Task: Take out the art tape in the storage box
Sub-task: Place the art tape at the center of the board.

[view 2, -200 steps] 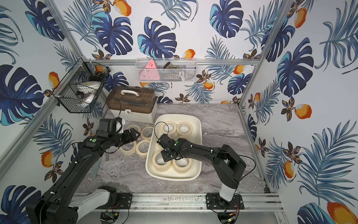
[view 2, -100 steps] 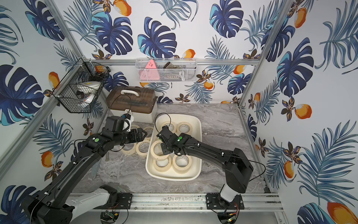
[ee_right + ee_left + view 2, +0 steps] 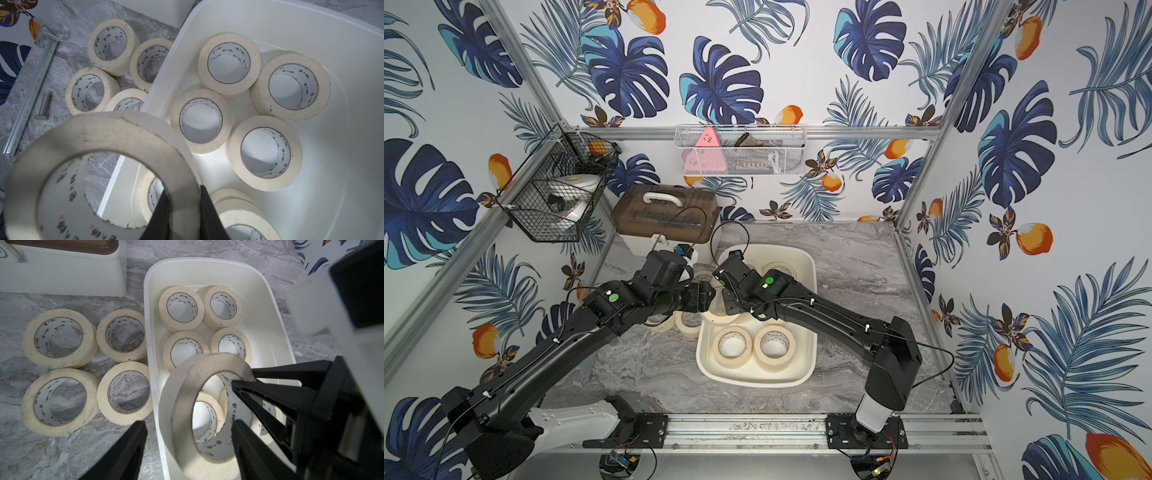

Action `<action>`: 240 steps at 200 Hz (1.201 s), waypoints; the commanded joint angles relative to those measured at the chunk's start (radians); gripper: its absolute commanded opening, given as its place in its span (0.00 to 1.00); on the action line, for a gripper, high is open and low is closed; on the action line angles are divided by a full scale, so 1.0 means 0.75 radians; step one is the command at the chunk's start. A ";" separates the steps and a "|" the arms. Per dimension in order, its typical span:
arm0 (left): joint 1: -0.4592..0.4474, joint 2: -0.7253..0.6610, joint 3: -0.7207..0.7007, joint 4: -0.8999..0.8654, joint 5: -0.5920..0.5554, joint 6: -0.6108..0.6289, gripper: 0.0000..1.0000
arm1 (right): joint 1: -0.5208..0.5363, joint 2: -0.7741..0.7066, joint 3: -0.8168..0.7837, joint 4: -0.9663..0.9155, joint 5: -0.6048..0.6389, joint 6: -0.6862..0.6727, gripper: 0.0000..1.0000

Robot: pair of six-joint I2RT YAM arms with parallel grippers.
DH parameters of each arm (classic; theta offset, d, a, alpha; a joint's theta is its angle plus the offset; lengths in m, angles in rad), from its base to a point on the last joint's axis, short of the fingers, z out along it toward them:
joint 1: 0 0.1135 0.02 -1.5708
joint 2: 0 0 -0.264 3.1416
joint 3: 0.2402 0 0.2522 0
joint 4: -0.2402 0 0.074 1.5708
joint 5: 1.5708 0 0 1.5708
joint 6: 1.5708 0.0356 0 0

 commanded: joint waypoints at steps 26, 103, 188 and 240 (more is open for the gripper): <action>-0.036 0.048 0.024 -0.050 -0.155 0.019 0.55 | 0.001 0.029 0.094 0.000 -0.013 0.012 0.09; -0.036 0.036 -0.012 -0.002 -0.221 -0.039 0.04 | 0.001 -0.030 0.038 0.078 -0.070 -0.006 0.25; -0.034 0.023 -0.072 0.091 -0.249 -0.091 0.00 | -0.006 -0.067 -0.006 0.092 -0.094 -0.018 0.42; 0.003 -0.010 -0.131 0.073 -0.395 -0.220 0.00 | -0.028 -0.119 -0.052 0.079 -0.059 0.006 0.57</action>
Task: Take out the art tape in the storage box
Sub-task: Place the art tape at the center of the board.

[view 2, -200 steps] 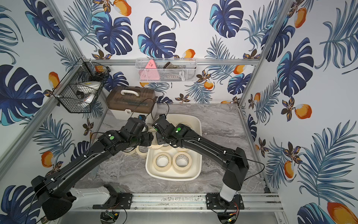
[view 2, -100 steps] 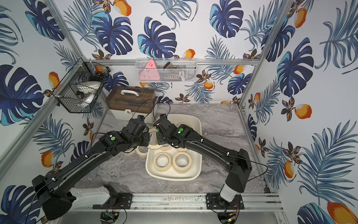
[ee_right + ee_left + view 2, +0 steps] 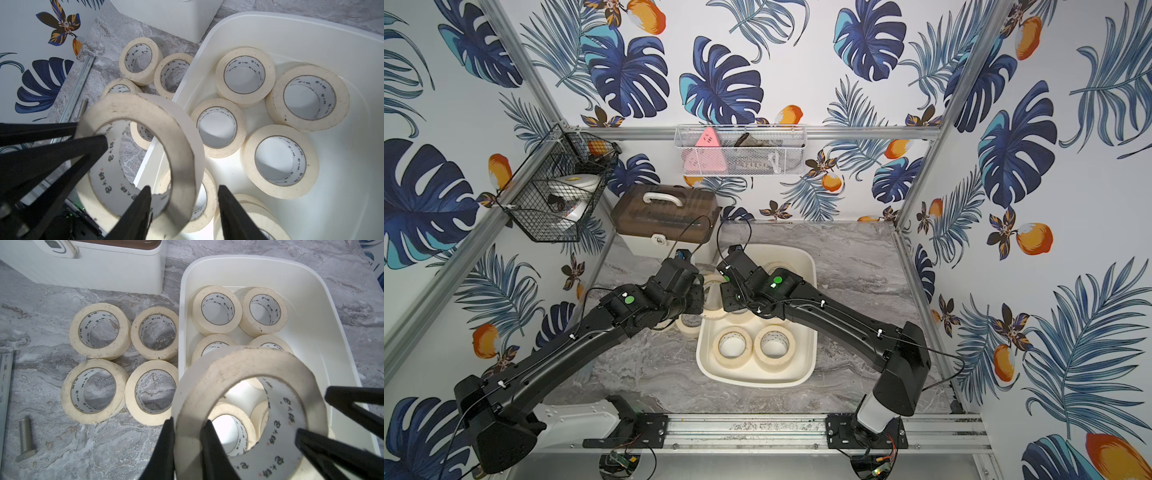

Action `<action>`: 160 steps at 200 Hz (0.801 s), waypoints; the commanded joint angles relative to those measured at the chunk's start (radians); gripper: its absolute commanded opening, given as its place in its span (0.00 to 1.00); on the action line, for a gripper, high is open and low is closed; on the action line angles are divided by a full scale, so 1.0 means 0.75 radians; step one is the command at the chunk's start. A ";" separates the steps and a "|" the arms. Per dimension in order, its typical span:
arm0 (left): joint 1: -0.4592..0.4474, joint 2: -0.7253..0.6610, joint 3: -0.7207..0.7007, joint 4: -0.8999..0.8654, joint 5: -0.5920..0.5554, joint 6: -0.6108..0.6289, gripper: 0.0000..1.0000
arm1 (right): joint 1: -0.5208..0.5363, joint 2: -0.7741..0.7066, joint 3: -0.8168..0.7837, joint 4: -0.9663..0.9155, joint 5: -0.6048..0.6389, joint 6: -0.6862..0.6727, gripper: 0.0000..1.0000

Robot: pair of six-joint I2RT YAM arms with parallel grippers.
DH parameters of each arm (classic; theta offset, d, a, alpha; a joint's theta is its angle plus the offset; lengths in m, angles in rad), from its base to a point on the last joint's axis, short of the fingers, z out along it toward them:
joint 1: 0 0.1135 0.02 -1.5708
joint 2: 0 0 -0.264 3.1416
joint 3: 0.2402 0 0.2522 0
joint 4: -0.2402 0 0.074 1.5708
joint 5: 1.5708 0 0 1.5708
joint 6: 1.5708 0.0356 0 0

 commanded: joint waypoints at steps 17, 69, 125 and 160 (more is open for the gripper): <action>0.079 -0.055 -0.066 0.030 -0.132 -0.162 0.00 | -0.024 -0.059 -0.047 0.021 0.027 0.025 0.59; 0.311 -0.068 -0.133 -0.261 -0.297 -0.600 0.00 | -0.083 -0.124 -0.144 0.025 0.002 0.049 0.61; 0.397 -0.050 -0.230 -0.612 -0.434 -1.028 0.00 | -0.183 -0.193 -0.300 0.031 -0.078 0.094 0.61; 0.420 -0.185 -0.423 -0.528 -0.349 -1.073 0.00 | -0.251 -0.238 -0.389 0.027 -0.112 0.101 0.62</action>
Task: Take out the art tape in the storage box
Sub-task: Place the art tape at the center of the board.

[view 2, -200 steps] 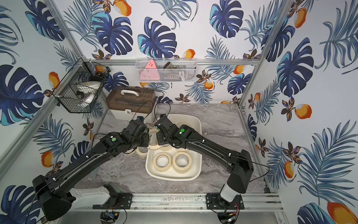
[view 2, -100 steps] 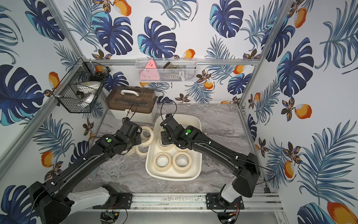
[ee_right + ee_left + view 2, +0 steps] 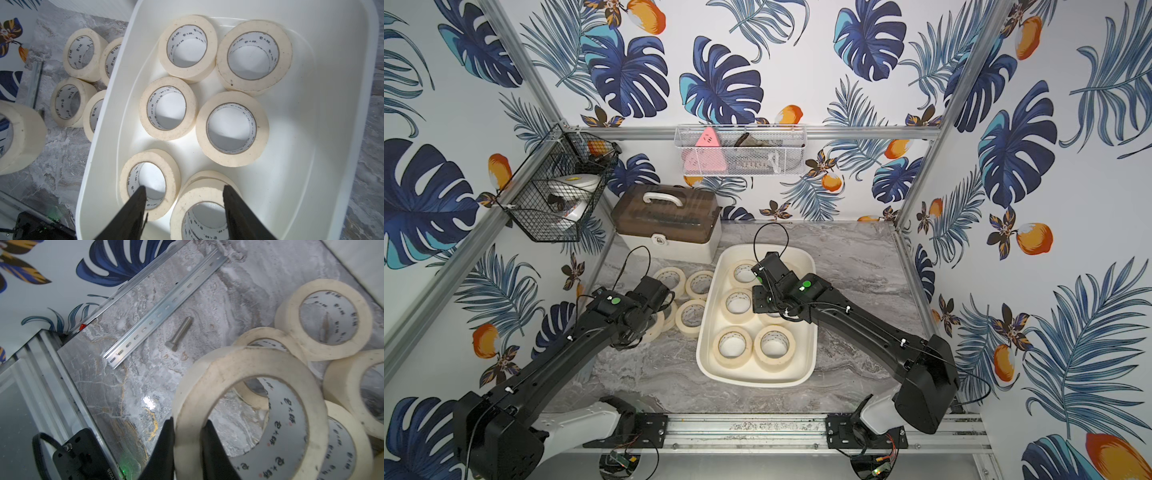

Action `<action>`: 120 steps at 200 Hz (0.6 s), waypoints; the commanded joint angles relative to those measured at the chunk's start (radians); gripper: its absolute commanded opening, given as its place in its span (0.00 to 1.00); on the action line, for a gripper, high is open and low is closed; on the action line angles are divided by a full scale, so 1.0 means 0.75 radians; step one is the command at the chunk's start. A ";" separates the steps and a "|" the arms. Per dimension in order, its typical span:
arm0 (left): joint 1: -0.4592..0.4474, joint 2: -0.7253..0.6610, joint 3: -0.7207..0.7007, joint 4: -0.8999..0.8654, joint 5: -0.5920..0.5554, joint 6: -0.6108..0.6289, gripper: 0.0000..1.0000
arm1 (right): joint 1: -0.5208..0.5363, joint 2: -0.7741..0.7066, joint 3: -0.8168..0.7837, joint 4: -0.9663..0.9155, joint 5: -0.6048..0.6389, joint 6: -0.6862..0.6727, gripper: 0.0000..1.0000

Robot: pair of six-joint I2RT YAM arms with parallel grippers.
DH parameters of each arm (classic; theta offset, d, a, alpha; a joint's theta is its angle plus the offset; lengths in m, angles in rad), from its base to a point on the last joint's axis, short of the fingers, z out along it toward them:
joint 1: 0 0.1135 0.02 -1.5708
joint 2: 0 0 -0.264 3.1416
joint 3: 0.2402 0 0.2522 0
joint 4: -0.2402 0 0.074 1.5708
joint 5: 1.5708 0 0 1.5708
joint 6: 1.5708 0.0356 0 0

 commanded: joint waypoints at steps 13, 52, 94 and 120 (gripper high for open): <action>0.017 -0.100 -0.141 0.037 0.040 -0.104 0.00 | -0.060 -0.042 -0.070 0.016 -0.069 0.025 0.62; 0.019 -0.087 -0.265 0.115 0.146 -0.092 0.00 | -0.110 -0.069 -0.124 0.016 -0.095 0.022 0.62; 0.021 -0.033 -0.353 0.247 0.210 -0.055 0.00 | -0.129 -0.083 -0.149 0.001 -0.111 0.014 0.62; 0.032 0.006 -0.403 0.318 0.235 -0.054 0.00 | -0.146 -0.090 -0.169 -0.011 -0.143 0.010 0.63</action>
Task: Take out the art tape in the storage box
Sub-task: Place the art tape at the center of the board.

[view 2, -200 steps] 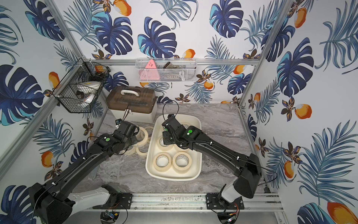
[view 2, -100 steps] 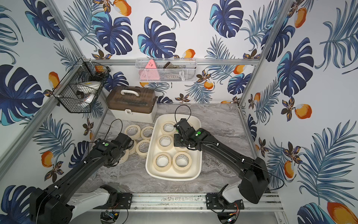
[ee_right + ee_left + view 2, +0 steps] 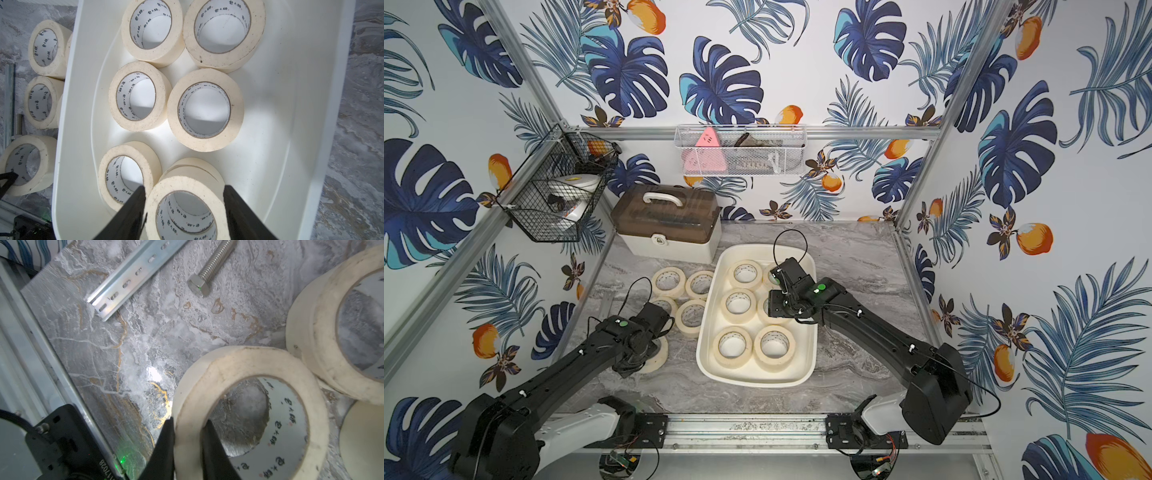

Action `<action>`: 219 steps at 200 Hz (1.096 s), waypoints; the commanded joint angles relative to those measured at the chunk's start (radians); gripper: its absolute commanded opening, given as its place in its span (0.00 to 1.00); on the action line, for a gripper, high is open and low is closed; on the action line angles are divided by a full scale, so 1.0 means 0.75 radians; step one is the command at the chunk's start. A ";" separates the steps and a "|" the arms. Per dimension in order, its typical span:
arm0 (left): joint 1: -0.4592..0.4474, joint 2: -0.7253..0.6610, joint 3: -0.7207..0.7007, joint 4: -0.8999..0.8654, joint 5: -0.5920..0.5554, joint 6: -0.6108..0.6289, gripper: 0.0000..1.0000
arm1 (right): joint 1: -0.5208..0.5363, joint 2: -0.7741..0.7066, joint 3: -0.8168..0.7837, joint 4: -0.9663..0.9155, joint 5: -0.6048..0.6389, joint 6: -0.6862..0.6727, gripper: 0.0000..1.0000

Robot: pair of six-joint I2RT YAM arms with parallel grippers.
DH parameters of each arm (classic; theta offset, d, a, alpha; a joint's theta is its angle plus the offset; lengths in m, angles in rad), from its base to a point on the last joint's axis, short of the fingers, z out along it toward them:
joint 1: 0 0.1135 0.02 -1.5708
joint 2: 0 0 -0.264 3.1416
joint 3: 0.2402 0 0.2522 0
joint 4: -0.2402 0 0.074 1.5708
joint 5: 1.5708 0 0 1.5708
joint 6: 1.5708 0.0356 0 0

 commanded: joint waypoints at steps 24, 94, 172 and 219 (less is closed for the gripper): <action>0.033 0.079 -0.043 0.141 0.032 0.026 0.00 | -0.032 -0.015 -0.062 -0.015 -0.065 -0.006 0.65; 0.091 0.105 -0.060 0.220 0.021 0.095 0.34 | -0.068 -0.030 -0.151 -0.024 -0.094 -0.009 0.69; 0.100 0.067 0.050 0.153 -0.038 0.192 0.90 | -0.072 -0.010 -0.204 -0.004 -0.128 -0.045 0.69; 0.099 0.029 0.176 0.091 -0.080 0.299 0.99 | -0.070 -0.004 -0.223 -0.041 -0.139 -0.066 0.69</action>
